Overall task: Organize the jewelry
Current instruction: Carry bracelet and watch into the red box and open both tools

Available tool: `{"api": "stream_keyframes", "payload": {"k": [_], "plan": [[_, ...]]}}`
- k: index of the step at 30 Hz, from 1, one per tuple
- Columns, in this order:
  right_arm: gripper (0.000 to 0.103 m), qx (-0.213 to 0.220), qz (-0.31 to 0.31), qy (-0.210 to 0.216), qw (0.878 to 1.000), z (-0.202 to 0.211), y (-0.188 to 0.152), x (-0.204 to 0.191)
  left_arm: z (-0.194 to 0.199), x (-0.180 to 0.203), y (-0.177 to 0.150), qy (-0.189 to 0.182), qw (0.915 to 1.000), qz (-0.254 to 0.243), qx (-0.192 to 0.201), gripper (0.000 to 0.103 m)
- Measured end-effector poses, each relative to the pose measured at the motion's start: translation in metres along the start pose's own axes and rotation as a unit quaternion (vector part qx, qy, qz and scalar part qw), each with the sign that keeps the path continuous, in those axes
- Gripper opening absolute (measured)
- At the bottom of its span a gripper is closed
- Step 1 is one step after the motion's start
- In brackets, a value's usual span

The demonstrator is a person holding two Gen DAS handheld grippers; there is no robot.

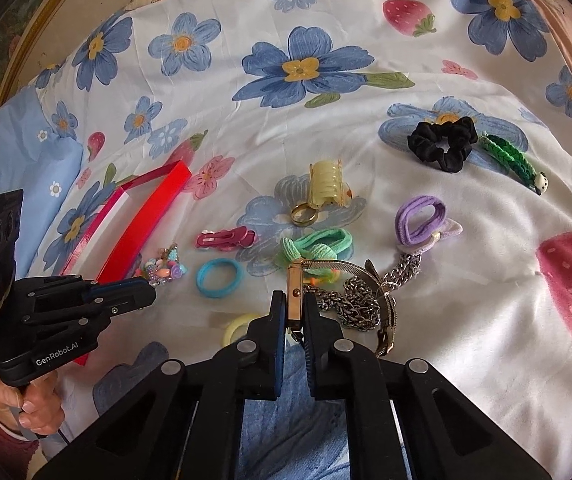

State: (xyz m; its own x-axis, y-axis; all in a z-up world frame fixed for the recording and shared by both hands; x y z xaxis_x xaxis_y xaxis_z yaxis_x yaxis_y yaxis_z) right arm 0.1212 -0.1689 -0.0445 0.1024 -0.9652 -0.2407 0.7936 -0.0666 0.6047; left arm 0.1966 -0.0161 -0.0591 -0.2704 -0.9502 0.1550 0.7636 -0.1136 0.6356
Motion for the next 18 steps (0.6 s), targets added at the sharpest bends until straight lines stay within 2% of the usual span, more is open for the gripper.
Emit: {"api": "stream_keyframes", "payload": {"k": [11, 18], "plan": [[0.008, 0.031, 0.009, 0.017, 0.999, 0.025, 0.014, -0.017, 0.076, -0.020, 0.011, -0.028, 0.9964, 0.044, 0.067, 0.007], [0.008, 0.039, 0.019, 0.028, 0.999, 0.033, 0.019, -0.032, 0.103, -0.029, 0.008, -0.023, 0.9941, 0.054, 0.092, 0.007]]}}
Point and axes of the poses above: each gripper's, at about its wrist camera, not at the fingertips, and z roughly against the way its jaws point, x to its right, y to its top, the point moved 2 cm from there along -z, roughly the way its jaws point, and after that the axes turned 5 degrees about x, right-handed, at the moved point
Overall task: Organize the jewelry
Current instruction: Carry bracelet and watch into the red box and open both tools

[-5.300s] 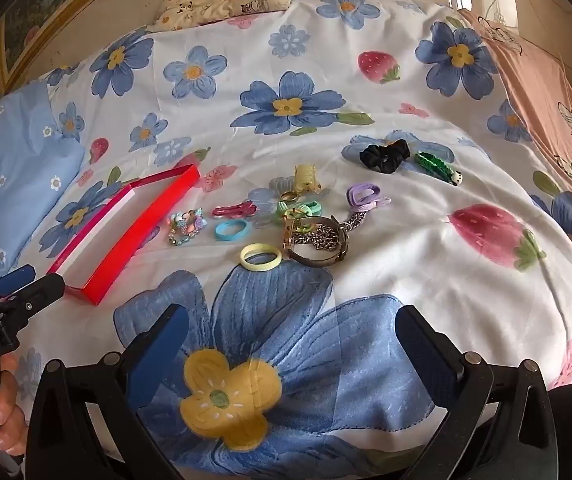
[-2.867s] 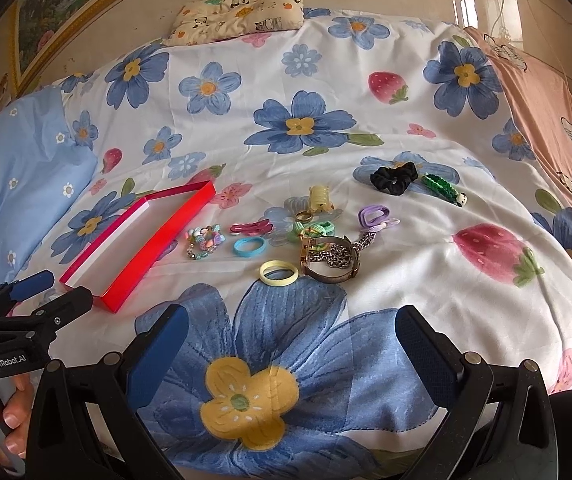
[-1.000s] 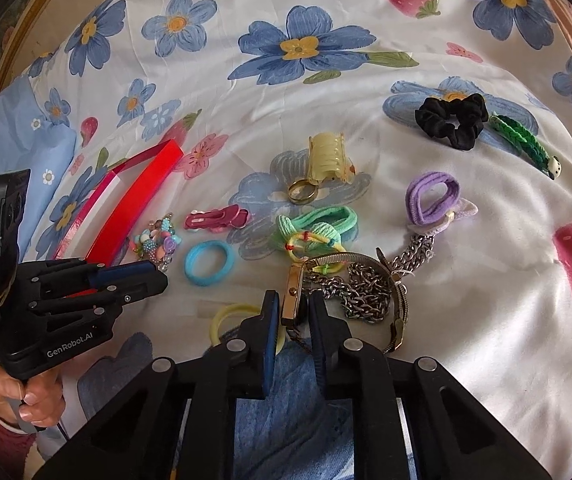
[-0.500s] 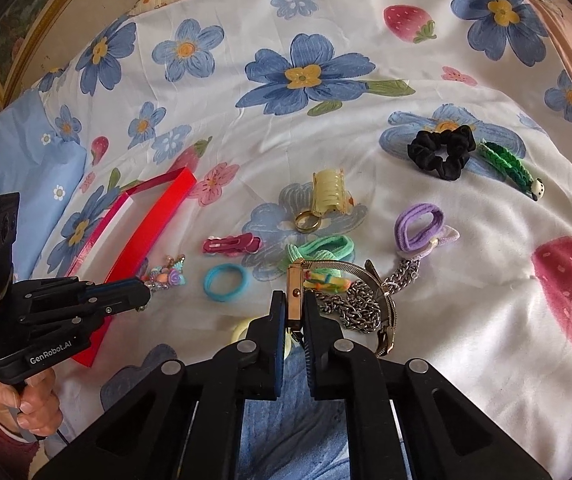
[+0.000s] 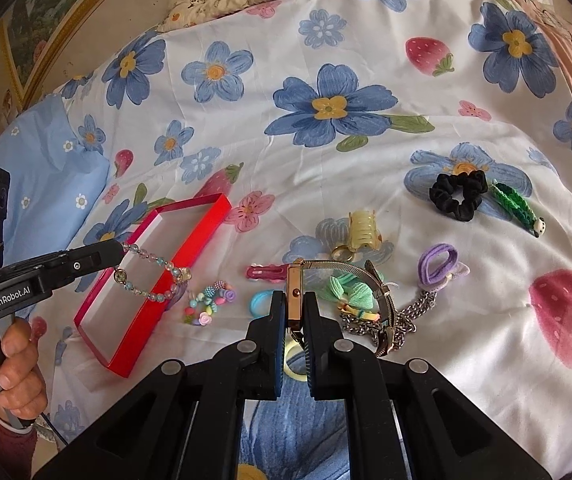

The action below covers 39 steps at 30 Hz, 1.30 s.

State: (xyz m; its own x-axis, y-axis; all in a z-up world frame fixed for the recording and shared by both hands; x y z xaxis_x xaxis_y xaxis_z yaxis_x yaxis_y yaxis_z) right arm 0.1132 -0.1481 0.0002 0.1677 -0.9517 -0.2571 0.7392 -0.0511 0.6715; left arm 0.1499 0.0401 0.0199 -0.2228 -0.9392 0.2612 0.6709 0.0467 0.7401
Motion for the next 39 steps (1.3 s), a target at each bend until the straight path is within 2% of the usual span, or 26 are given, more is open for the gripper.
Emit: {"api": "stream_keyframes", "payload": {"k": [9, 21, 28, 34, 39], "plan": [[0.008, -0.006, 0.028, 0.028, 0.999, -0.007, 0.005, -0.037, 0.031, -0.027, -0.007, 0.028, 0.9988, 0.035, 0.019, 0.007], [0.008, -0.042, 0.084, 0.101, 0.990, -0.050, 0.005, -0.122, 0.054, -0.086, -0.024, 0.085, 0.9909, 0.101, 0.026, 0.007], [0.008, -0.066, 0.112, 0.132, 0.983, -0.092, 0.010, -0.165, 0.035, -0.117, -0.019, 0.100, 0.9870, 0.125, 0.020, 0.007], [0.008, -0.092, 0.126, 0.136, 0.978, -0.139, 0.017, -0.184, 0.004, -0.145, -0.007, 0.101, 0.9852, 0.137, 0.019, 0.007], [0.008, -0.122, 0.139, 0.127, 0.975, -0.175, 0.015, -0.190, -0.029, -0.173, -0.009, 0.107, 0.9806, 0.164, 0.000, 0.007]]}}
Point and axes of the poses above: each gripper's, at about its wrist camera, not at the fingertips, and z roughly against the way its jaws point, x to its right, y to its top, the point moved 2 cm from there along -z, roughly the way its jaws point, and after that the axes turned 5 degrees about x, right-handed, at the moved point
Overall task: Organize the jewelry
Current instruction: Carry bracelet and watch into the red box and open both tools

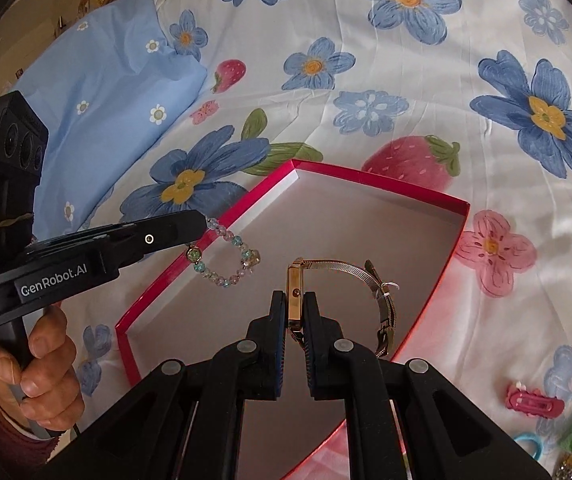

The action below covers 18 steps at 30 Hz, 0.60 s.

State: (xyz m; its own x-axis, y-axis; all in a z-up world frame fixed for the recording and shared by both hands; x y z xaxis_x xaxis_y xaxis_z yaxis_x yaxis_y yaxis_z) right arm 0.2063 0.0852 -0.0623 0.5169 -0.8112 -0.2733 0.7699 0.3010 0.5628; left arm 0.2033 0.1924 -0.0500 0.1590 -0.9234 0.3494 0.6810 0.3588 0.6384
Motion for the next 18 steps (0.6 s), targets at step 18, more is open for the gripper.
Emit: {"api": "stream_keyframes", "payload": {"k": [18], "plan": [[0.009, -0.049, 0.036, -0.015, 0.998, -0.039, -0.008, 0.001, -0.052, -0.017, -0.016, 0.073, 0.9956, 0.011, -0.057, 0.007]]}}
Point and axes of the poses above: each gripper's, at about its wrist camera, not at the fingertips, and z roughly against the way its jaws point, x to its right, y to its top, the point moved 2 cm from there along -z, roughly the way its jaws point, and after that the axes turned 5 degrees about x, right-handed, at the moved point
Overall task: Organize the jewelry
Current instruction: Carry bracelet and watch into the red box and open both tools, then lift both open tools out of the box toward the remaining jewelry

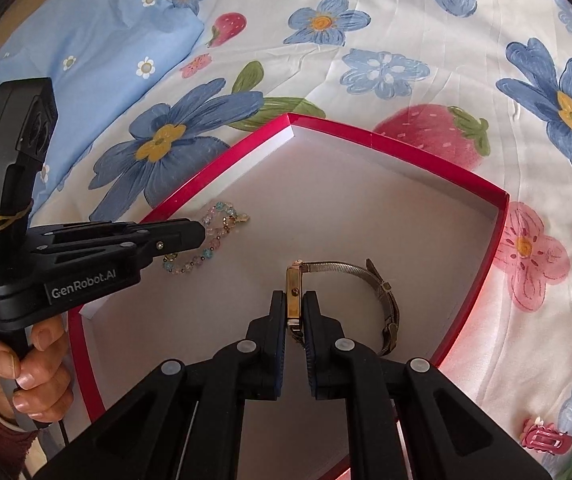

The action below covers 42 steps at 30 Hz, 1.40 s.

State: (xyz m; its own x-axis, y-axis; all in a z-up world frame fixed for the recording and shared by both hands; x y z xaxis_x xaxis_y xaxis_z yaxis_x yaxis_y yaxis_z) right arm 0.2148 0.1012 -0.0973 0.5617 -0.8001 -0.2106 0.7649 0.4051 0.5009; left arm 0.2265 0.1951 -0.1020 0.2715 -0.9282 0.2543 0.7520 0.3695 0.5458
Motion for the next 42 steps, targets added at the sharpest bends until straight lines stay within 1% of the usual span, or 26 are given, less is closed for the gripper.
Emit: {"api": "stream_keyframes", "payload": {"k": [3, 6, 9, 12, 13, 16, 18, 21, 22, 23, 25, 27, 29, 33, 42], "plan": [[0.010, 0.002, 0.001, 0.003, 1.000, 0.000, 0.000, 0.000, -0.001, 0.002, -0.001, 0.008, 1.0000, -0.004, -0.003, 0.007], [0.010, 0.003, 0.000, 0.006, 1.000, 0.001, 0.000, -0.001, -0.002, 0.003, -0.003, 0.012, 0.9999, -0.007, -0.007, 0.010], [0.011, 0.005, -0.002, 0.008, 1.000, 0.003, 0.000, 0.000, -0.001, 0.003, -0.003, 0.017, 0.9998, -0.005, -0.008, 0.023], [0.012, 0.006, -0.004, 0.008, 1.000, 0.005, 0.000, 0.000, 0.006, 0.004, -0.004, 0.016, 0.9998, -0.006, 0.000, 0.024], [0.015, 0.008, -0.006, 0.006, 1.000, 0.007, 0.000, 0.000, 0.008, 0.004, -0.004, 0.016, 0.9998, -0.007, 0.001, 0.025], [0.032, 0.022, -0.018, 0.010, 1.000, 0.018, 0.002, 0.003, 0.017, 0.003, -0.006, 0.015, 0.9999, -0.005, 0.007, 0.027], [0.032, 0.038, -0.026, 0.011, 0.999, 0.032, 0.003, 0.006, 0.027, 0.003, -0.008, 0.012, 0.9998, -0.002, 0.014, 0.031], [0.036, 0.066, -0.048, 0.014, 0.997, 0.057, 0.001, 0.014, 0.041, 0.003, -0.012, 0.011, 0.9996, 0.004, 0.025, 0.037], [0.039, 0.076, -0.056, 0.014, 0.995, 0.067, -0.001, 0.017, 0.047, 0.003, -0.014, 0.008, 0.9995, 0.008, 0.028, 0.039], [0.044, 0.084, -0.062, 0.012, 0.994, 0.075, -0.003, 0.020, 0.053, 0.004, -0.017, 0.005, 0.9994, 0.013, 0.032, 0.040], [0.047, 0.101, -0.076, 0.006, 0.992, 0.093, -0.009, 0.029, 0.065, 0.005, -0.023, 0.002, 0.9990, 0.017, 0.040, 0.047], [0.049, 0.112, -0.091, -0.004, 0.989, 0.109, -0.017, 0.039, 0.077, 0.008, -0.029, 0.001, 0.9986, 0.019, 0.049, 0.052], [0.051, 0.119, -0.107, -0.013, 0.987, 0.122, -0.026, 0.049, 0.087, 0.013, -0.035, -0.001, 0.9983, 0.019, 0.056, 0.053], [0.051, 0.123, -0.138, -0.030, 0.982, 0.142, -0.046, 0.072, 0.101, 0.025, -0.042, -0.016, 0.9979, 0.019, 0.060, 0.055], [0.052, 0.132, -0.178, -0.072, 0.973, 0.180, -0.089, 0.111, 0.114, 0.065, -0.050, -0.041, 0.9973, -0.025, 0.056, 0.057]]}}
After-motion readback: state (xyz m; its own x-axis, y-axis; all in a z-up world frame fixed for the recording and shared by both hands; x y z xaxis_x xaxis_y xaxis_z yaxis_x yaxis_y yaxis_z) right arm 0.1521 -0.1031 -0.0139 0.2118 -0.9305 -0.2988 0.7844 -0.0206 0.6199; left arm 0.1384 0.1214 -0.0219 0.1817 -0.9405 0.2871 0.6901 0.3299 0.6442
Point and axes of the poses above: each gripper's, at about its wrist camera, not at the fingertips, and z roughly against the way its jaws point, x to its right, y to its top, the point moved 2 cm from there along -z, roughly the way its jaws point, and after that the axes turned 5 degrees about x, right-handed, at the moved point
